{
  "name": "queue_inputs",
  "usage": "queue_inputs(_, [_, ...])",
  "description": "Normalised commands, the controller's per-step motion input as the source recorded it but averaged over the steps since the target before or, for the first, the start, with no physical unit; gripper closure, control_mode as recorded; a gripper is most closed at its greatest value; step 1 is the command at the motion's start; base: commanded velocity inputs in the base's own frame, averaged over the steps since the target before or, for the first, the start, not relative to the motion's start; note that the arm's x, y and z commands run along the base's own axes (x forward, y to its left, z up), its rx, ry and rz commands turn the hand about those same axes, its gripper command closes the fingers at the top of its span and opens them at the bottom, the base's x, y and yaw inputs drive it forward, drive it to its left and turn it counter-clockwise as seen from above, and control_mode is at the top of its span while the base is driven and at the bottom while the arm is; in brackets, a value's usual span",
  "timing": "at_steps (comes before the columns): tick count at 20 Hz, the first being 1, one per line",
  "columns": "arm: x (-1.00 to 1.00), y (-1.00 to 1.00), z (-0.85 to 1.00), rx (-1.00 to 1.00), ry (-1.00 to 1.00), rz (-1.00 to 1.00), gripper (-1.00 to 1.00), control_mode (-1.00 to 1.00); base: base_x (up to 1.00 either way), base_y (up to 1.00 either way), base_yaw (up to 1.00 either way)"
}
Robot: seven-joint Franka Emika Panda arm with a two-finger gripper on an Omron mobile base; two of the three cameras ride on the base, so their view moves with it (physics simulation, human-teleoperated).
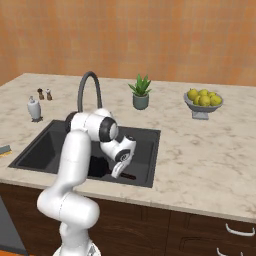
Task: Pick the pan and sponge and place them into the sink. Then turn on the water.
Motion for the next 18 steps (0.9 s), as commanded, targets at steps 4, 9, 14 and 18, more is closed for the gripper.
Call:
queue_inputs(4, [-0.1,0.04,0.96,0.0,-0.11,0.0,-1.0,-1.0,0.0,0.0,0.0])
queue_inputs(9, [-0.16,0.12,1.0,-0.01,-0.03,-0.15,-1.0,-1.0,0.0,0.0,0.0])
queue_inputs(14, [-0.38,0.12,1.0,-0.1,-0.04,-0.3,-1.0,-1.0,0.0,0.0,0.0])
queue_inputs(18, [-0.49,0.01,1.0,-0.04,-0.13,-0.22,-1.0,-1.0,0.0,0.0,0.0])
